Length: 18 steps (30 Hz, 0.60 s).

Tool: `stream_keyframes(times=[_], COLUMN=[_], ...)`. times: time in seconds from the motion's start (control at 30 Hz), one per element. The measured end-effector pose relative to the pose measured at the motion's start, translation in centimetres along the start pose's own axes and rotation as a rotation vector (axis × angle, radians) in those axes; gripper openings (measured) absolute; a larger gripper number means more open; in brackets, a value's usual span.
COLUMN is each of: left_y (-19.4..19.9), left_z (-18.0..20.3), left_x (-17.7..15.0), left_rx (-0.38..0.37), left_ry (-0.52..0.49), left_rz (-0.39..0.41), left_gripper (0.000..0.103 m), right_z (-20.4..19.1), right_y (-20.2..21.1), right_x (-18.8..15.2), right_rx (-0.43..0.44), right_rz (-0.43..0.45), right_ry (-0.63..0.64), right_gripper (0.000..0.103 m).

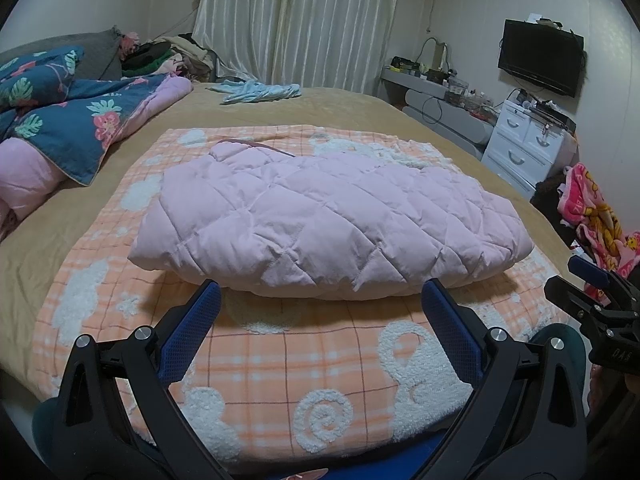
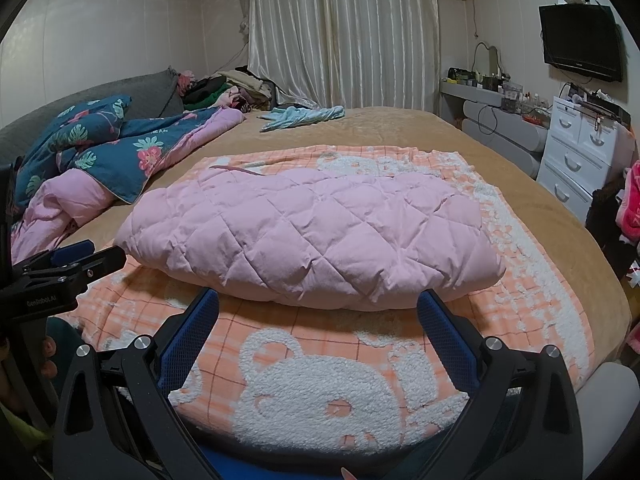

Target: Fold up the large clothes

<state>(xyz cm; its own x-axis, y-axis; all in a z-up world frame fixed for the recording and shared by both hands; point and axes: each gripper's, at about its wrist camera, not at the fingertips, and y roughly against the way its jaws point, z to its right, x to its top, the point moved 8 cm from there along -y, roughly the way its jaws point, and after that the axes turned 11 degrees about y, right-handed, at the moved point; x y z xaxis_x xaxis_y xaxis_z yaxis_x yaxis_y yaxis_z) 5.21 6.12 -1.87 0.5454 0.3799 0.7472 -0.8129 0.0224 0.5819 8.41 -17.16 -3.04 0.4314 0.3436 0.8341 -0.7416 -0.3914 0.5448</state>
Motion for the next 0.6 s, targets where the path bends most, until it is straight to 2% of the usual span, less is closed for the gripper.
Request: stream_keyframes(times=[0.13, 0.23, 0.37, 0.5, 0.6], left_y=[-0.1, -0.4, -0.7, -1.4, -1.6], left_z=[0.4, 0.6, 0.5, 0.5, 0.4], left_x=[-0.1, -0.1, -0.3, -0.6, -0.3], left_rx=[-0.002, 0.026, -0.005, 0.030, 0.004], left_ry=[-0.011, -0.031, -0.013, -0.021, -0.012], left_rz=[0.005, 0.009, -0.010, -0.024, -0.018], left_gripper=[0.094, 0.094, 0.094, 0.094, 0.094], right_z=[0.3, 0.8, 1.5, 2.6, 4.2], right_y=[0.1, 0.1, 0.0, 0.0, 0.1], right_x=[0.0, 0.0, -0.1, -0.3, -0.5], right_rx=[-0.004, -0.015, -0.027, -0.043, -0.066], right_rz=[-0.001, -0.002, -0.006, -0.007, -0.001], right_ry=[0.002, 0.004, 0.004, -0.008, -0.035], right_gripper=[0.099, 0.099, 0.099, 0.099, 0.099])
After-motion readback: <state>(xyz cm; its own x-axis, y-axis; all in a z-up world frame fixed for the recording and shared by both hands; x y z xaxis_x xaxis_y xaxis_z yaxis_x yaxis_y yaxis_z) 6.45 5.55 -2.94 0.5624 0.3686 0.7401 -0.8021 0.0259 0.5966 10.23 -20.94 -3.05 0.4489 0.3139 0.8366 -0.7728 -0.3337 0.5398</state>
